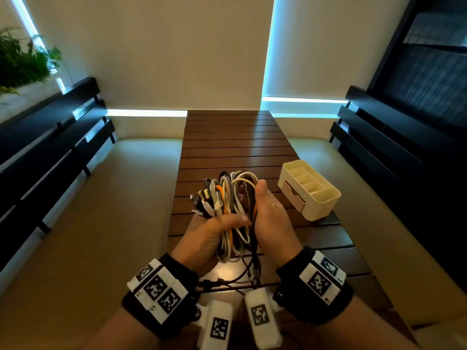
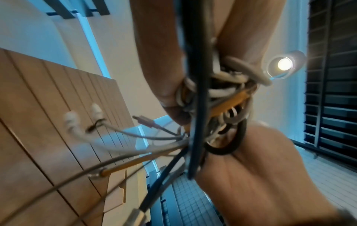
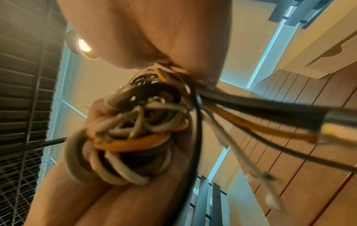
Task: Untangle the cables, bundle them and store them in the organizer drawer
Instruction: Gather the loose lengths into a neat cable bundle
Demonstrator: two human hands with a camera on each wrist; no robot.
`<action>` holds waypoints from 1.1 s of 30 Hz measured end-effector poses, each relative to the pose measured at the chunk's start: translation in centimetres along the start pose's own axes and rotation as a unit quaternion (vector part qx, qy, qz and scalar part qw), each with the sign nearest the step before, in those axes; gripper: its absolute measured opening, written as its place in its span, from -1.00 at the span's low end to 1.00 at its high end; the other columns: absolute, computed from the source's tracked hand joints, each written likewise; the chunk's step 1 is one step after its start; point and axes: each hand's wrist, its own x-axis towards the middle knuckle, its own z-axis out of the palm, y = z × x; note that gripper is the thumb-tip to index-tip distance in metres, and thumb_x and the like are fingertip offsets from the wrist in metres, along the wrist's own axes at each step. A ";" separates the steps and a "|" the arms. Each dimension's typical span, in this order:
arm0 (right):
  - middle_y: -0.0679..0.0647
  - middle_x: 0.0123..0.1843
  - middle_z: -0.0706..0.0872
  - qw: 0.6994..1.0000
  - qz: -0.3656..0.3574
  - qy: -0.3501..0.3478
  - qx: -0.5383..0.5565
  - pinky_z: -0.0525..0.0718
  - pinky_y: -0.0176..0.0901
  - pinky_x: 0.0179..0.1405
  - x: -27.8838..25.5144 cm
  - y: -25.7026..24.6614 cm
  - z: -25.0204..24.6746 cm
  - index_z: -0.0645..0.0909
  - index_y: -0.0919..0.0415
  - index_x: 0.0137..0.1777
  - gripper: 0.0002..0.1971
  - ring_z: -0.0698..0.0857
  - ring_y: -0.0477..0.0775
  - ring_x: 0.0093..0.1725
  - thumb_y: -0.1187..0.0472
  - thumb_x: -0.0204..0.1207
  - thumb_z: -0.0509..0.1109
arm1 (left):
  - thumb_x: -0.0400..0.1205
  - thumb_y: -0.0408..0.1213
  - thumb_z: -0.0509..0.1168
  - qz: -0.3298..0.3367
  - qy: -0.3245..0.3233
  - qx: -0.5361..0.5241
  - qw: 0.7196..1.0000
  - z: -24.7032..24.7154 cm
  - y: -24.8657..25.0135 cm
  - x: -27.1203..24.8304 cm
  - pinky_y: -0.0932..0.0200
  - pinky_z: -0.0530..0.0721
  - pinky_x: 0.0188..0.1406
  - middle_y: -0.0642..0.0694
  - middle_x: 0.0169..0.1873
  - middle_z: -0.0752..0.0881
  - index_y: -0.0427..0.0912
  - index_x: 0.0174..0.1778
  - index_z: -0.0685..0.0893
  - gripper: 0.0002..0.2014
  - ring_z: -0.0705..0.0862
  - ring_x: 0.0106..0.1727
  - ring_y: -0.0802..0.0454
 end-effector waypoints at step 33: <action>-0.39 0.38 0.62 0.958 -0.041 -0.274 -0.076 0.58 -0.40 0.29 0.7 0.8 -2.1 0.23 -0.19 0.62 -0.25 0.56 -0.40 0.39 0.11 0.51 0.52 | 0.51 -0.32 0.34 0.058 -0.062 -0.107 0.991 -0.8 2.1 2.5 -0.11 0.75 0.00 -0.20 -0.20 0.72 -0.30 0.05 0.67 -0.78 0.73 -0.12 -0.13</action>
